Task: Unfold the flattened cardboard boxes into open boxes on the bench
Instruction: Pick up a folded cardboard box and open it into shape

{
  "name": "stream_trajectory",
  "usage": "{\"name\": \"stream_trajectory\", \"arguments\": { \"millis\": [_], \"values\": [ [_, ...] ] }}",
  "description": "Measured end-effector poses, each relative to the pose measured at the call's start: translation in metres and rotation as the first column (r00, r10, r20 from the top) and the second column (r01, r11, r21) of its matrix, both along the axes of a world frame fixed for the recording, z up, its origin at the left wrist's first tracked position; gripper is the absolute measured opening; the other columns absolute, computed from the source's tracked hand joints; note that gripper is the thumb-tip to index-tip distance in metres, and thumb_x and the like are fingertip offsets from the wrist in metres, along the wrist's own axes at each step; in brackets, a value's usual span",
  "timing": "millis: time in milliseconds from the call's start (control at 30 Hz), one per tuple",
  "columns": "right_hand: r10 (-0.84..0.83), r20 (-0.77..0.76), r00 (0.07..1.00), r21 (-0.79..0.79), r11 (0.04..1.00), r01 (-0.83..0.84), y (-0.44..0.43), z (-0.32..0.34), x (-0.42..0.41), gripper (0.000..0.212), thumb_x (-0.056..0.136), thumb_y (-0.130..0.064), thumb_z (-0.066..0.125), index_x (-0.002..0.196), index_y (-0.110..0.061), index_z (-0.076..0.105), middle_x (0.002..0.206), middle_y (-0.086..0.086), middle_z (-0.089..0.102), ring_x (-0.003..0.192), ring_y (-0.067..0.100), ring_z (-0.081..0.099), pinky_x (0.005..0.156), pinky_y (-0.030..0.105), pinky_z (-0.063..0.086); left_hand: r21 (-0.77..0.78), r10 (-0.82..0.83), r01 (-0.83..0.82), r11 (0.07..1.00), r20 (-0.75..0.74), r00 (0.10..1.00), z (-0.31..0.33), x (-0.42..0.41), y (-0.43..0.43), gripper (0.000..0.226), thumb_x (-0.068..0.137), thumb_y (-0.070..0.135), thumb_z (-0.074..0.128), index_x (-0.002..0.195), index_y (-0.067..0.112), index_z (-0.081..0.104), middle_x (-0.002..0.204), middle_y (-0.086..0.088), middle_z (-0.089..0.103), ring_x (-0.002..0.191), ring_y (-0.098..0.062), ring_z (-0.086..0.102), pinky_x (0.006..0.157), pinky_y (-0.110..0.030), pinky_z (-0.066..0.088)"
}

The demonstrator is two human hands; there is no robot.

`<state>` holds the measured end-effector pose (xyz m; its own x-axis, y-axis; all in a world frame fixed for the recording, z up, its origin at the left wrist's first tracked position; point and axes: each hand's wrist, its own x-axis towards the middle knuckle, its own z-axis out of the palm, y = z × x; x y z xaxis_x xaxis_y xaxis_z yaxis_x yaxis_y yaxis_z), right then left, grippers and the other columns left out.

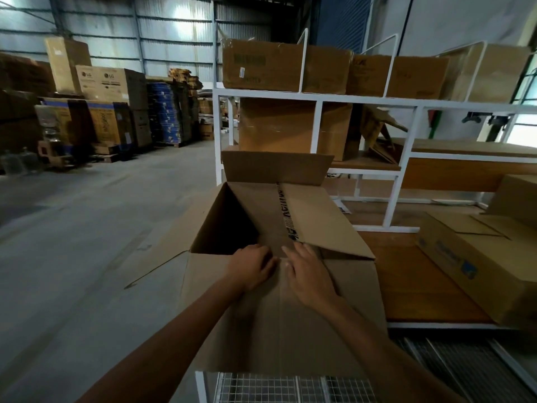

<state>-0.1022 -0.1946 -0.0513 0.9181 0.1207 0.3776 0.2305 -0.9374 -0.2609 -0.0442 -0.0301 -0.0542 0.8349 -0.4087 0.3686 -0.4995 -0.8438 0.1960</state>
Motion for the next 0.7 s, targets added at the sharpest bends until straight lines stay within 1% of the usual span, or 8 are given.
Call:
{"name": "stream_trajectory", "arguments": {
  "millis": [100,233,300,400,467,533,633,700],
  "values": [
    [-0.020,0.049,0.999,0.006,1.000,0.020,-0.007,0.006,0.002,0.055,0.102,-0.027,0.041,0.155,-0.021,0.028,0.162,0.007,0.026,0.149,0.023,0.019,0.118,0.034,0.022,-0.130,-0.140,0.135,0.982,-0.025,0.990,0.001,0.010,-0.024,0.025,0.094,0.038,0.050,0.097,0.017,0.064,0.092,-0.004,0.068,0.084,-0.021,0.064,0.073,-0.036,0.053],
    [-0.143,0.163,0.976,0.035,0.990,0.139,-0.028,0.025,0.014,0.058,0.096,-0.025,0.051,0.152,-0.025,0.034,0.166,0.006,0.011,0.152,0.024,0.013,0.118,0.039,0.024,-0.322,-0.234,0.154,0.934,-0.226,0.946,0.014,0.024,-0.046,0.015,0.089,0.026,0.059,0.085,0.018,0.071,0.086,0.000,0.072,0.081,-0.015,0.068,0.078,-0.037,0.055],
    [-0.243,0.198,0.949,0.028,0.970,0.243,-0.046,0.037,0.024,0.053,0.095,-0.028,0.053,0.147,-0.024,0.042,0.166,0.007,0.008,0.152,0.025,0.008,0.120,0.045,0.024,-0.350,-0.245,0.131,0.928,-0.307,0.920,0.017,0.032,-0.055,0.016,0.087,0.028,0.064,0.076,0.018,0.069,0.083,0.001,0.073,0.082,-0.015,0.068,0.079,-0.036,0.055],
    [-0.344,0.158,0.926,-0.073,0.931,0.358,-0.078,0.046,0.030,0.047,0.097,-0.030,0.051,0.144,-0.023,0.047,0.165,0.010,0.009,0.153,0.027,0.003,0.122,0.048,0.019,-0.330,-0.168,0.029,0.944,-0.402,0.900,0.014,0.043,-0.063,0.028,0.085,0.045,0.067,0.070,0.022,0.065,0.080,0.004,0.070,0.080,-0.012,0.065,0.070,-0.030,0.050],
    [-0.401,0.090,0.911,-0.169,0.896,0.411,-0.097,0.037,0.029,0.046,0.099,-0.032,0.048,0.144,-0.020,0.047,0.165,0.014,0.011,0.153,0.030,0.003,0.122,0.047,0.013,-0.220,-0.076,-0.005,0.975,-0.359,0.930,0.011,0.044,-0.064,0.035,0.086,0.056,0.060,0.070,0.024,0.062,0.079,0.006,0.066,0.080,-0.014,0.064,0.063,-0.028,0.045],
    [-0.477,0.043,0.878,-0.207,0.855,0.475,-0.112,0.021,0.024,0.050,0.099,-0.036,0.043,0.145,-0.018,0.045,0.164,0.017,0.015,0.152,0.034,0.004,0.123,0.046,0.008,-0.074,0.023,-0.041,0.996,-0.229,0.973,0.007,0.036,-0.068,0.044,0.090,0.058,0.049,0.068,0.022,0.058,0.078,0.003,0.063,0.079,-0.019,0.065,0.061,-0.027,0.042],
    [-0.556,-0.062,0.829,-0.088,0.830,0.551,-0.120,0.000,0.012,0.050,0.100,-0.042,0.033,0.142,-0.017,0.048,0.161,0.019,0.022,0.149,0.038,0.012,0.121,0.048,0.009,0.053,0.137,-0.135,0.989,-0.040,0.990,0.004,0.015,-0.074,0.051,0.096,0.056,0.034,0.071,0.019,0.059,0.077,-0.003,0.063,0.068,-0.021,0.061,0.055,-0.027,0.035],
    [-0.551,-0.153,0.820,0.082,0.820,0.566,-0.116,-0.005,0.007,0.044,0.101,-0.041,0.037,0.133,-0.015,0.052,0.149,0.015,0.039,0.136,0.035,0.035,0.113,0.049,0.027,0.099,0.186,-0.187,0.977,0.015,0.982,0.003,0.005,-0.077,0.054,0.098,0.053,0.031,0.077,0.017,0.065,0.078,-0.005,0.063,0.069,-0.023,0.062,0.057,-0.028,0.035]
  ]
}}
